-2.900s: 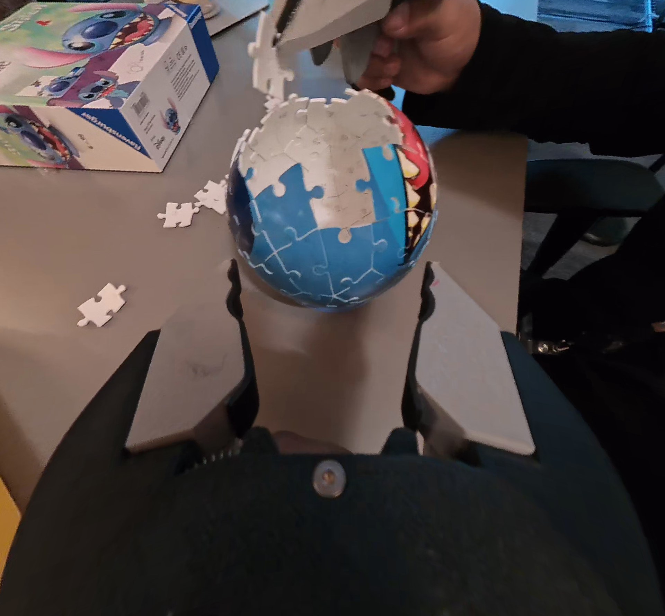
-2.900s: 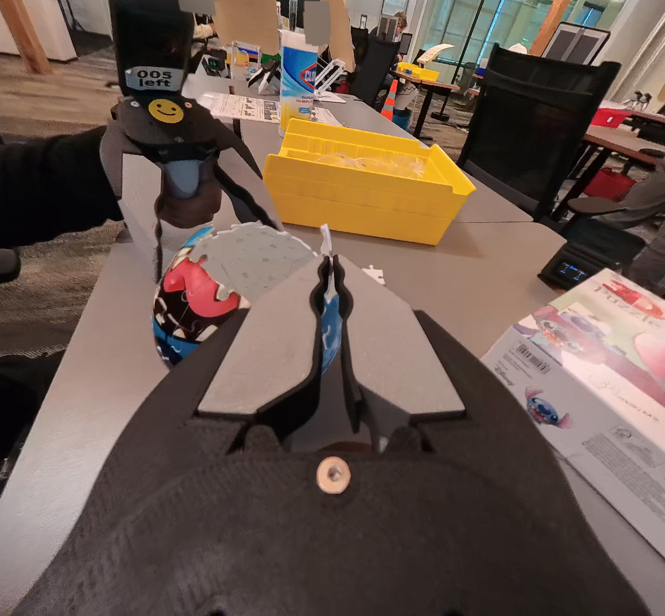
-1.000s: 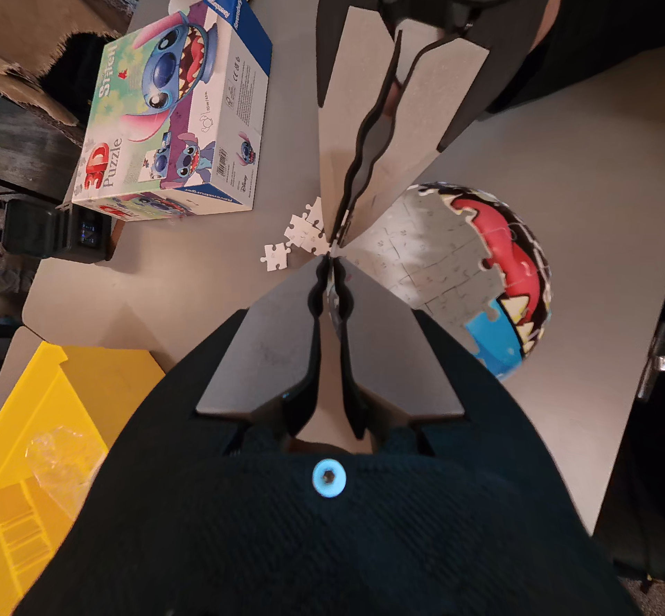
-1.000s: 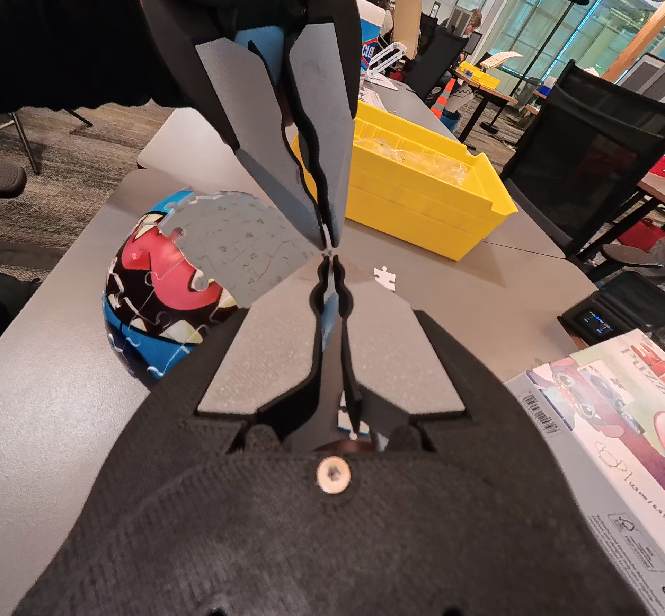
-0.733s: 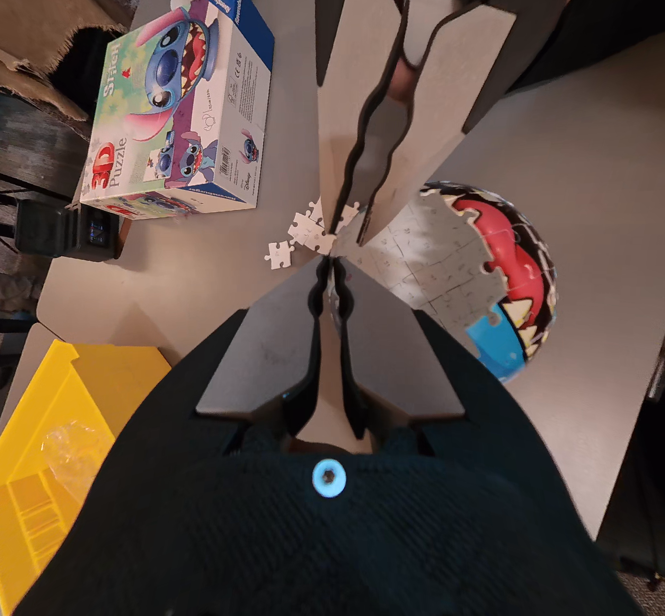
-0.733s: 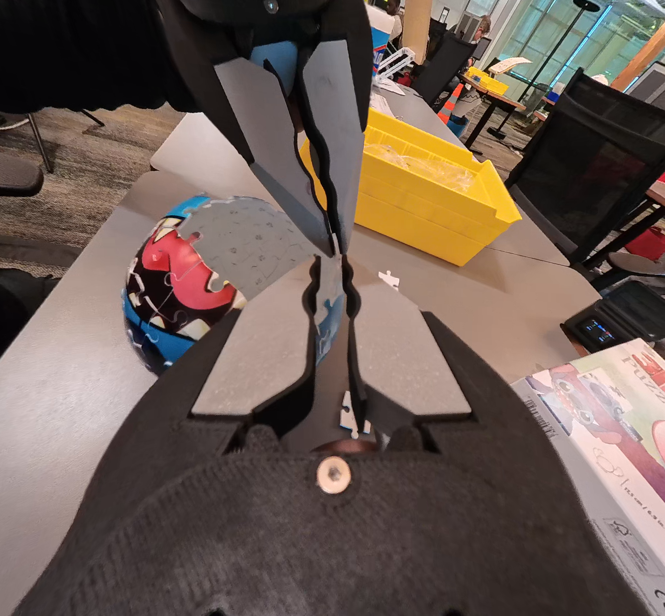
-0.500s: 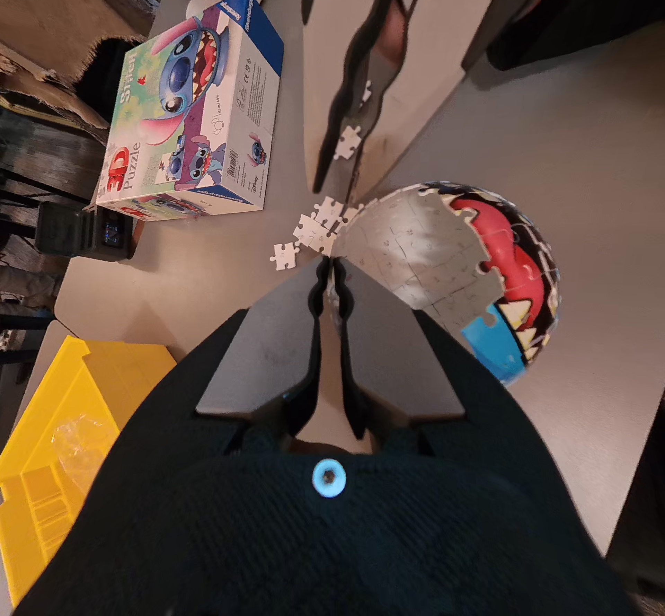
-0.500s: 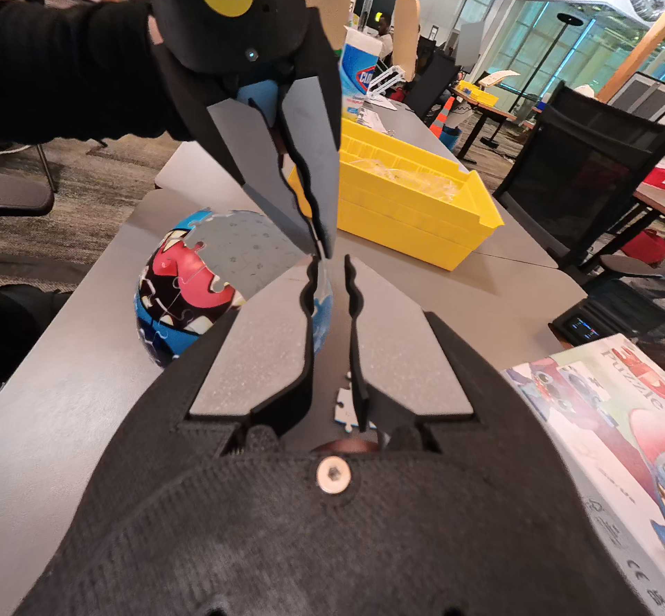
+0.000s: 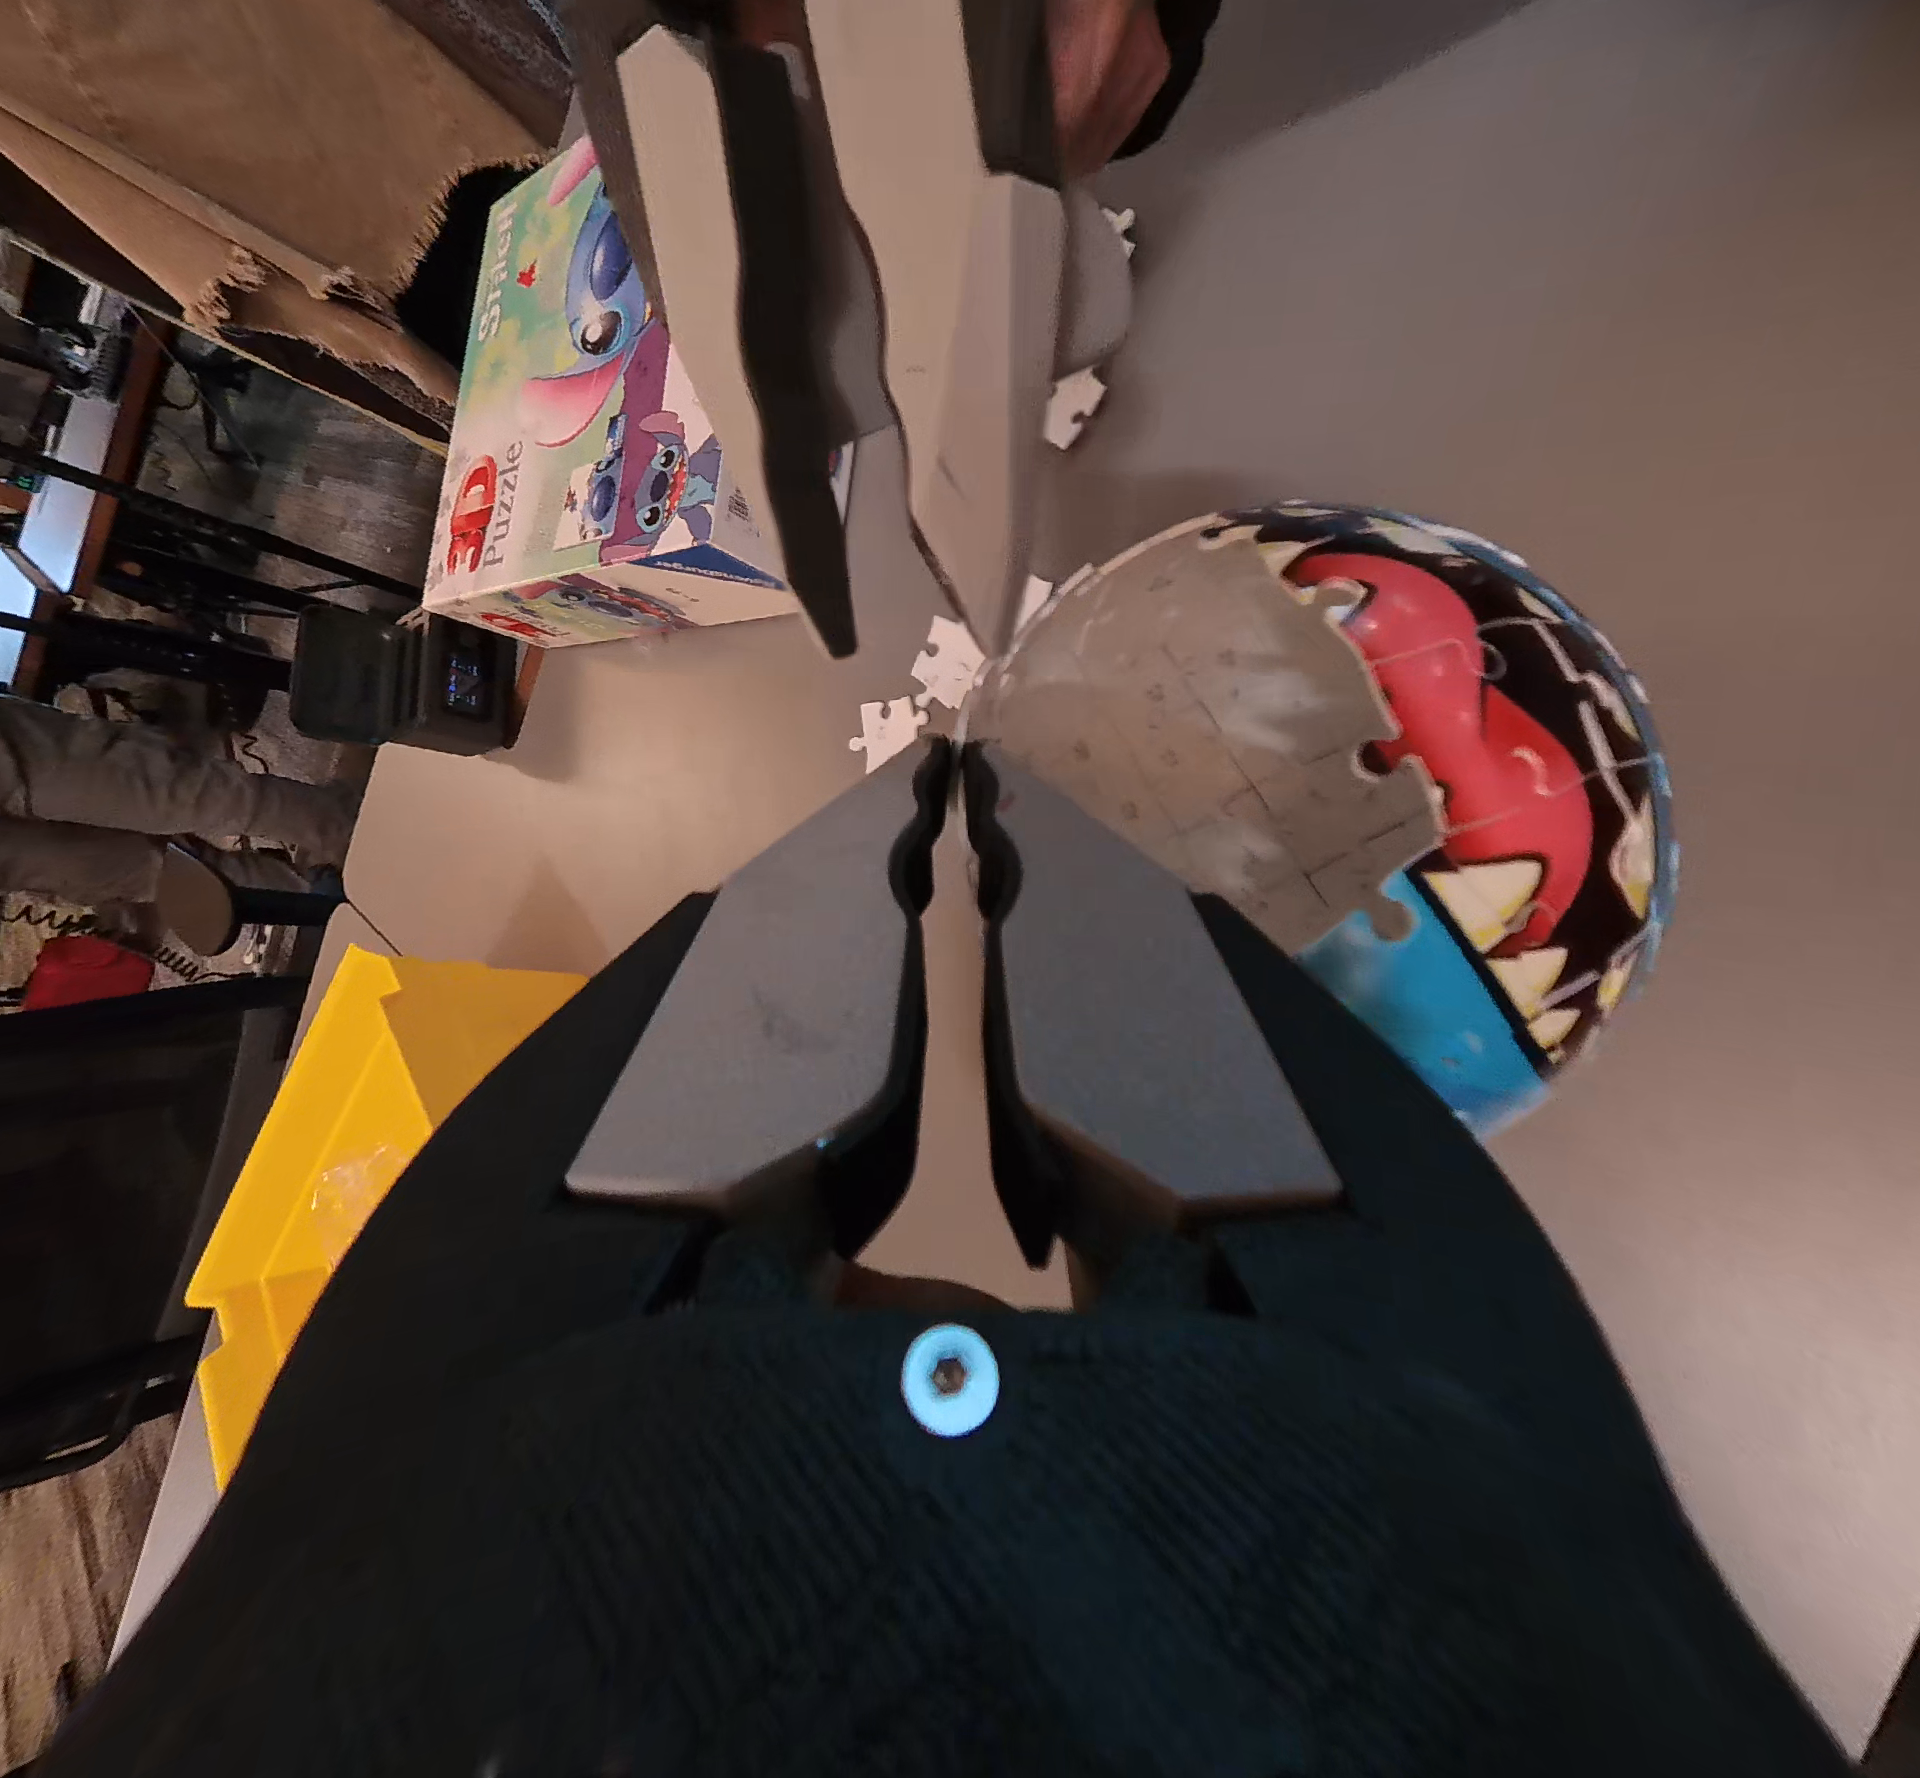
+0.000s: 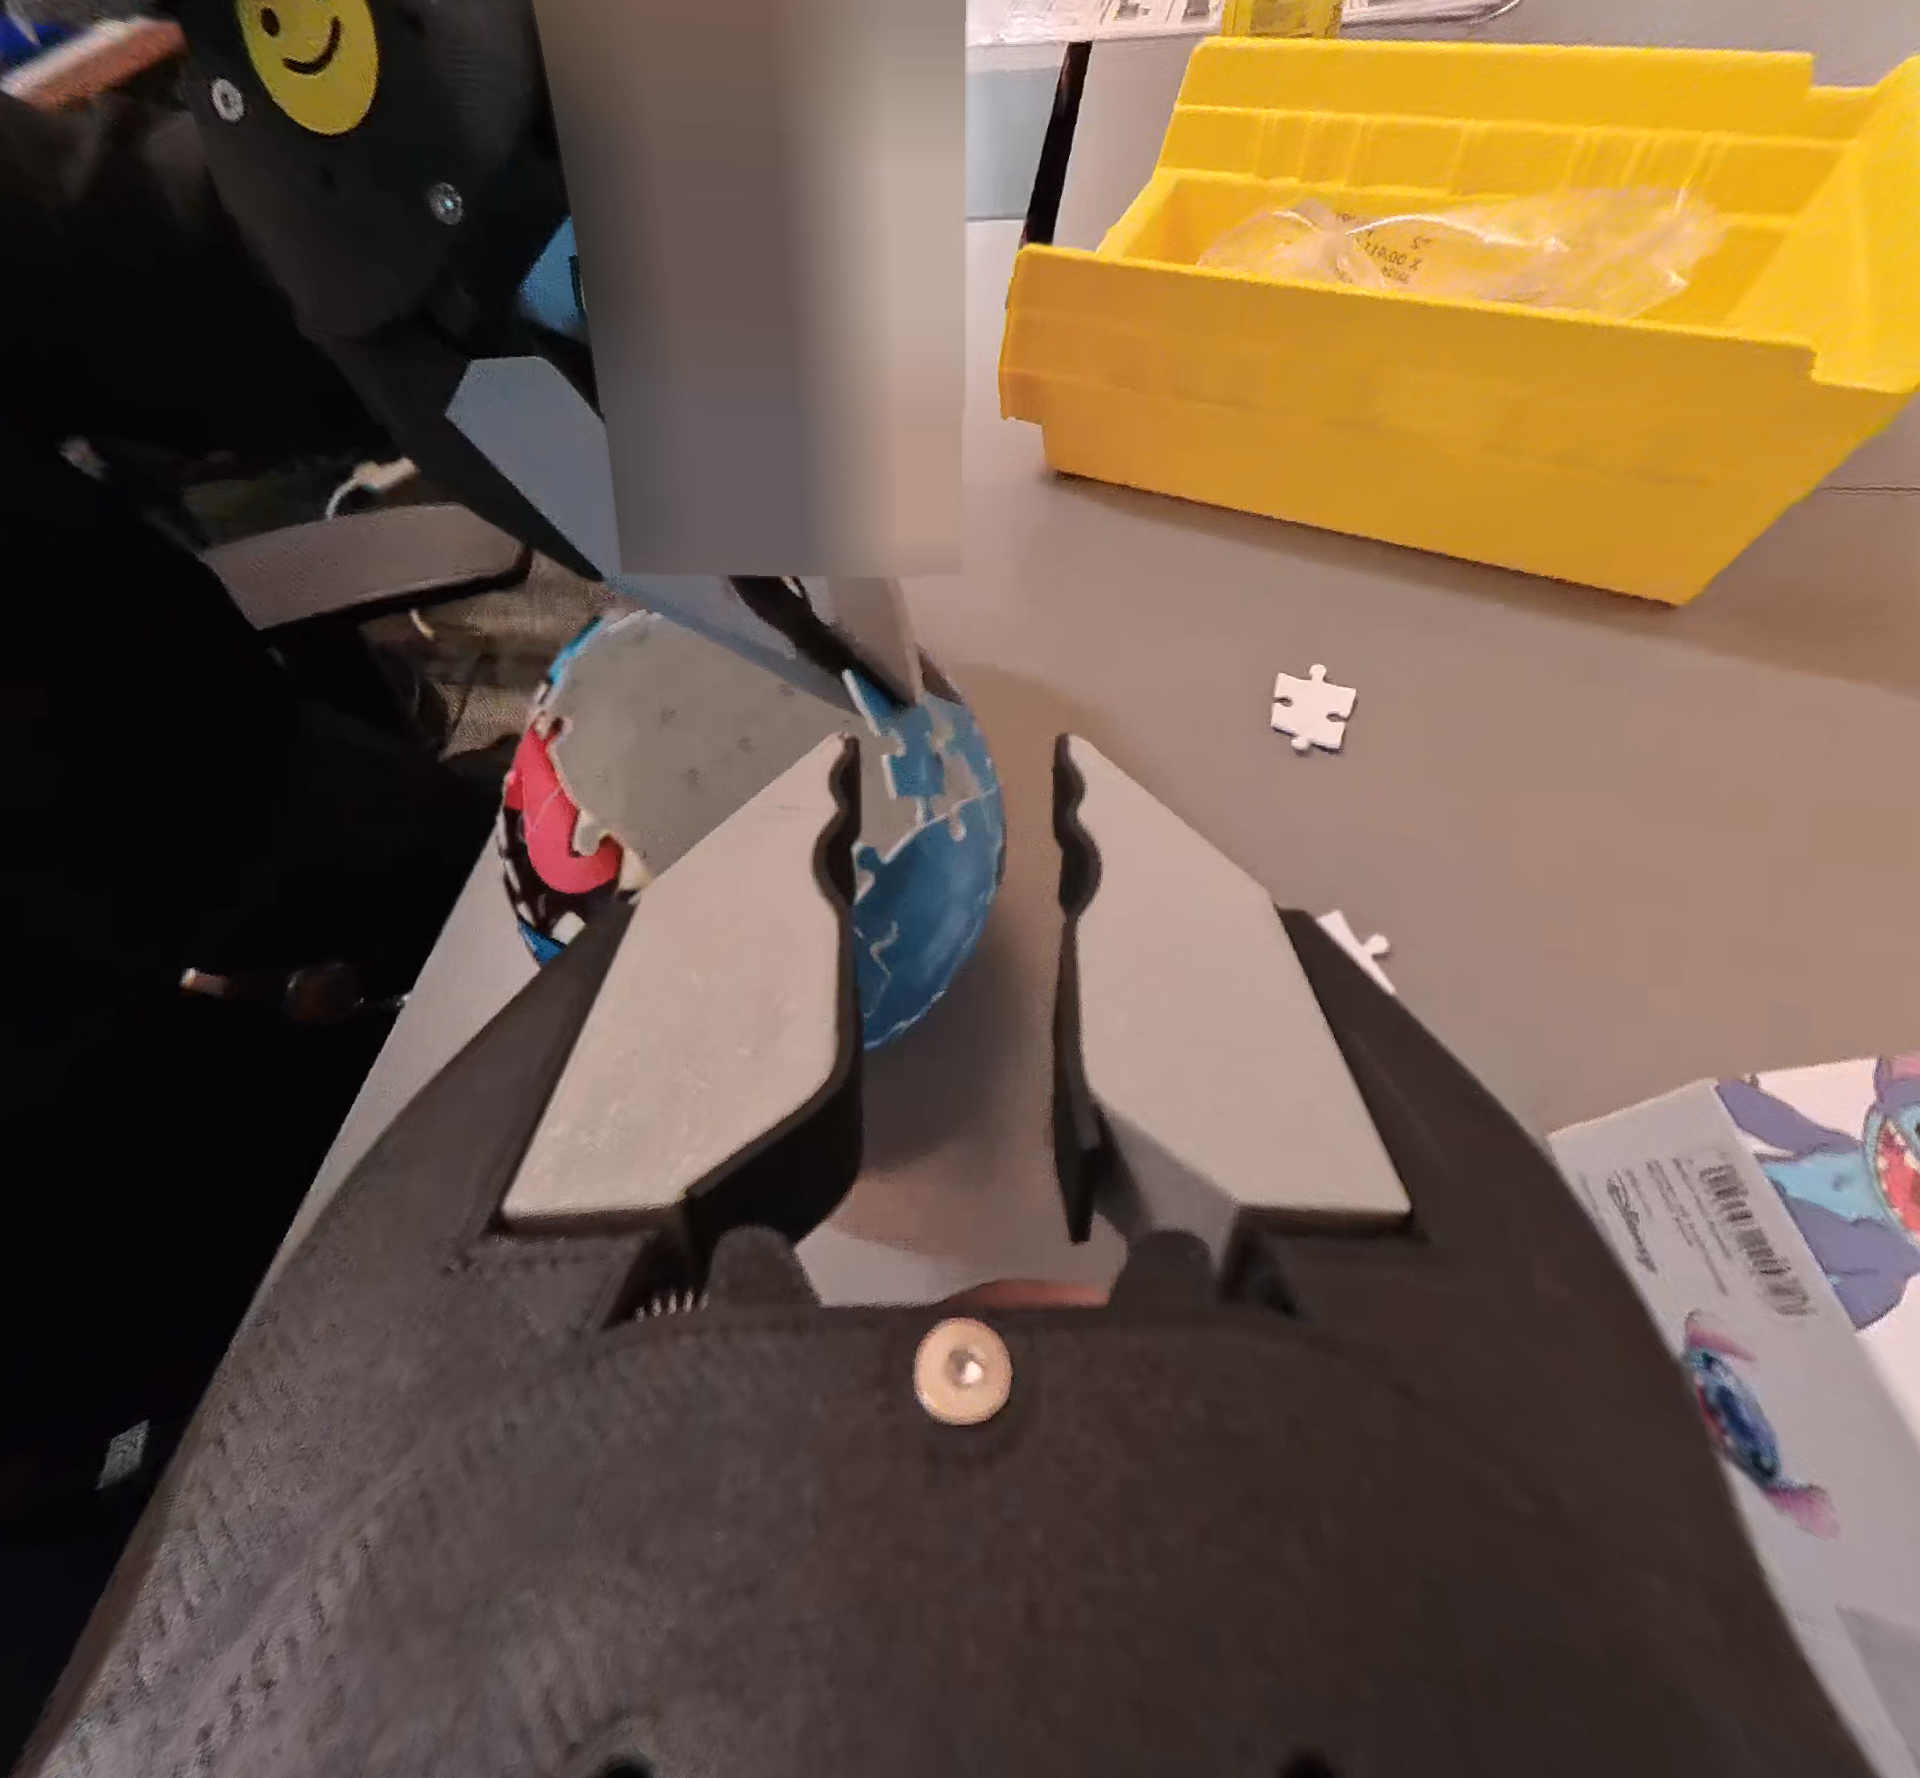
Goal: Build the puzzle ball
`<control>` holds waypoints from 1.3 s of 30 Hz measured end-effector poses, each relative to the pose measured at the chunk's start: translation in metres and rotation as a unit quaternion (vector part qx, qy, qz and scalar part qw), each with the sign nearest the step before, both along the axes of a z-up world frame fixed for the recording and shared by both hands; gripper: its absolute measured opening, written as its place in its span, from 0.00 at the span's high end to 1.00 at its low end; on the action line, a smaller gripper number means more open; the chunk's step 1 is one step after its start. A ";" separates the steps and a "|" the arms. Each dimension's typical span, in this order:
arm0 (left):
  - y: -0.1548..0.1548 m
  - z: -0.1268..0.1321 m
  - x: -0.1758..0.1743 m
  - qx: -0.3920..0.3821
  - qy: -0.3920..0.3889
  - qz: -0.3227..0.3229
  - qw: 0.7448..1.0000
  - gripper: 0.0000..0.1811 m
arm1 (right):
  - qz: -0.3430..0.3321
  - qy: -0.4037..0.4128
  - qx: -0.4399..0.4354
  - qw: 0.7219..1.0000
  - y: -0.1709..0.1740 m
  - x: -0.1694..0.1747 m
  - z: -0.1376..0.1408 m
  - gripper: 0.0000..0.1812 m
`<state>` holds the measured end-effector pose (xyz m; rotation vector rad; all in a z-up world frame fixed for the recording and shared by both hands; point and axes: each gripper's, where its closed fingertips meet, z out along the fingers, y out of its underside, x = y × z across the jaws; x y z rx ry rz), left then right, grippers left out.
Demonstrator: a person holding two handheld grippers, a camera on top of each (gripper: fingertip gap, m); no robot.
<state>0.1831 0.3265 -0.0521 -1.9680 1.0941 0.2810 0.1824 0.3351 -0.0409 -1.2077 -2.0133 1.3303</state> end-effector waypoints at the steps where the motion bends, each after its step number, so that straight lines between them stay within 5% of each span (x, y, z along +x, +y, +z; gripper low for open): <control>1: 0.000 0.000 0.000 0.003 -0.001 0.002 1.000 1.00 | 0.007 -0.011 0.018 1.000 -0.004 0.000 -0.002 0.82; 5: 0.000 0.001 0.001 0.009 -0.008 0.001 1.000 1.00 | -0.011 -0.028 0.129 0.991 -0.005 0.001 -0.008 0.85; 13: 0.000 -0.001 0.003 0.002 -0.013 -0.004 1.000 1.00 | -0.033 -0.043 0.185 0.981 -0.007 0.002 -0.010 0.92; 39: 0.002 -0.001 0.006 -0.012 0.035 -0.086 0.996 1.00 | -0.022 -0.076 0.103 0.992 -0.004 0.006 -0.016 0.89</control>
